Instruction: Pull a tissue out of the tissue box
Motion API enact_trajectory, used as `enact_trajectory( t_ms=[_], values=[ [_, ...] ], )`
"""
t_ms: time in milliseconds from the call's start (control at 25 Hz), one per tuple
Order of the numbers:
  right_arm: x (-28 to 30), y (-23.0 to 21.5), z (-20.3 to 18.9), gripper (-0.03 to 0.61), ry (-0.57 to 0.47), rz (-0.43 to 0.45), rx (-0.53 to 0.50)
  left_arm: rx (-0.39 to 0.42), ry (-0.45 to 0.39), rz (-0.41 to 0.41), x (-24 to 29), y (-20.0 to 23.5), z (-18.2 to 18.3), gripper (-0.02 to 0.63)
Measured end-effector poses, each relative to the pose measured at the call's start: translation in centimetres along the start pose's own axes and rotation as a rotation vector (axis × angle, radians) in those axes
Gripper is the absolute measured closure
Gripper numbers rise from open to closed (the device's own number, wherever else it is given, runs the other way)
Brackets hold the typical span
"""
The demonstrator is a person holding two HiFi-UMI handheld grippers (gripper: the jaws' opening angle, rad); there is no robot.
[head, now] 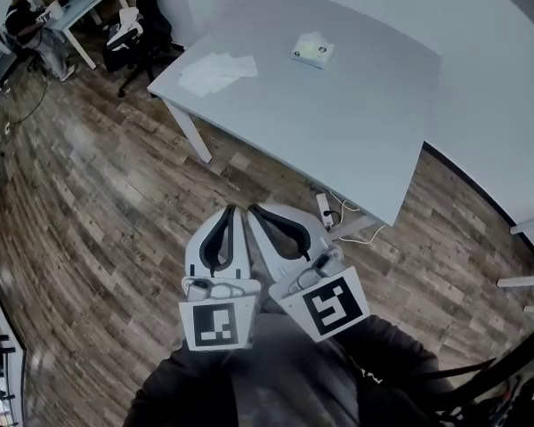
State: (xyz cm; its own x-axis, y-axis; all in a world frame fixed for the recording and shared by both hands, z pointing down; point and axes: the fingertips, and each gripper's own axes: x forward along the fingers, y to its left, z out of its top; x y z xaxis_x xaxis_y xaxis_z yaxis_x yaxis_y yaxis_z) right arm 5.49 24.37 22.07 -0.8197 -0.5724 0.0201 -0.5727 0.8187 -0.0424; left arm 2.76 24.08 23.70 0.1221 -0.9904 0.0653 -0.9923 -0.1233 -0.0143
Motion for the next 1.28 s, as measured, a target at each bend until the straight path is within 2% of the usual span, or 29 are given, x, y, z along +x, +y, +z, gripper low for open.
enact_trajectory(
  t_ms=[200, 400, 680, 1000, 1280],
  values=[
    [6.0, -3.4, -1.5, 0.577, 0.028, -0.058, 0.003, -0.023, 0.012, -0.057, 5.9, 3.7, -1.1, 0.612],
    [14.9, -6.0, -1.7, 0.577, 0.038, -0.125, -0.014, 0.003, -0.005, -0.122, 12.1, 9.6, -0.7, 0.612],
    [22.6, -9.3, -0.2, 0.577, 0.053, -0.248, -0.033, -0.005, -0.006, -0.206, 17.8, 16.2, 0.0, 0.612],
    [24.5, -14.9, 1.3, 0.577, 0.027, -0.375, -0.053, -0.021, -0.010, -0.338, 23.6, 15.2, 0.3, 0.612],
    [23.3, -21.8, -0.2, 0.577, 0.025, -0.481, -0.037, -0.013, 0.021, -0.407, 28.8, 12.2, -1.1, 0.612]
  ],
)
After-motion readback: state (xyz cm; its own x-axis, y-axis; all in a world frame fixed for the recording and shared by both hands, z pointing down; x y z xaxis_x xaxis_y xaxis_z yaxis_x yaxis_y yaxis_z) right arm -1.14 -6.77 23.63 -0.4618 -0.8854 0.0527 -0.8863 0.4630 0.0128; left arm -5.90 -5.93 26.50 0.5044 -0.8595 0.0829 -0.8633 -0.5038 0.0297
